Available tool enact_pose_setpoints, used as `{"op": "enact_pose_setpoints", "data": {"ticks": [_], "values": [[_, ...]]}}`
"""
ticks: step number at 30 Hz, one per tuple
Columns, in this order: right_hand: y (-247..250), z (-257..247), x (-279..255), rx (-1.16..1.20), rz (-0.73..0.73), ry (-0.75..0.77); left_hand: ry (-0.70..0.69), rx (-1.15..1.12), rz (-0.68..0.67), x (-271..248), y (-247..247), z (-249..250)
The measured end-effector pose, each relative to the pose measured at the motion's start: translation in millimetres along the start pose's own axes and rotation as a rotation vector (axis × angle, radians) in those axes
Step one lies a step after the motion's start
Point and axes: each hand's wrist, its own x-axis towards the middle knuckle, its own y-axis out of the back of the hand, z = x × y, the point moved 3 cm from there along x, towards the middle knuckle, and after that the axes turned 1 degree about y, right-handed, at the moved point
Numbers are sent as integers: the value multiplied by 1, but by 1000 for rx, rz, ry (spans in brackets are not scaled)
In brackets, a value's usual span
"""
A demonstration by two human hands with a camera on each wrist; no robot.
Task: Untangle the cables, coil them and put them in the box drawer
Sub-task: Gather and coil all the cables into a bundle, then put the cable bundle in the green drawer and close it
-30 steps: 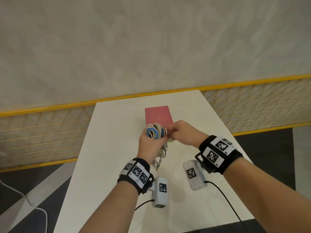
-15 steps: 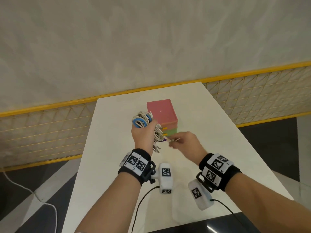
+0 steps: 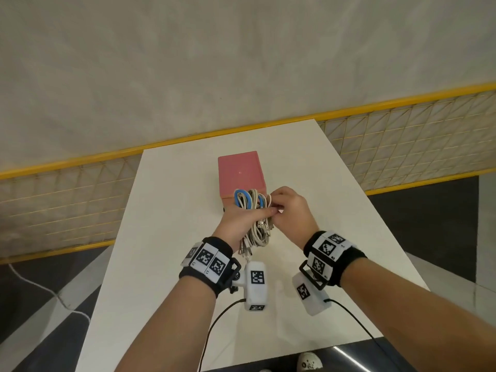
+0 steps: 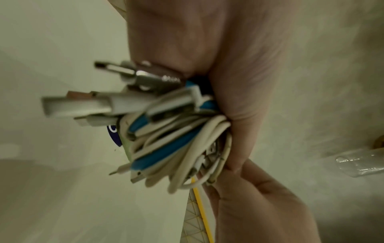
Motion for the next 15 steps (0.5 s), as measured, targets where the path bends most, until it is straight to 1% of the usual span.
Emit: {"op": "enact_pose_setpoints", "data": {"ticks": [3,4,7,9,10,12,14,15], "values": [[7,10,-1,119,57,-6,47,-59,7,2,-10,-2],[11,12,-1,99,63,27,60,-75,13,3,-13,-3],[15,14,3,-155,48,168,39,-58,79,7,-13,-13],[14,22,6,-249,22,172,17,-12,187,15,-4,-20],[13,30,7,-240,11,131,12,20,247,21,3,-23],[11,50,10,-185,-10,-16,-31,120,325,35,18,-20],[4,76,13,-136,-63,-214,-84,349,303,53,33,-13],[-2,89,15,-102,-86,-317,-76,509,254,62,39,-11]]}}
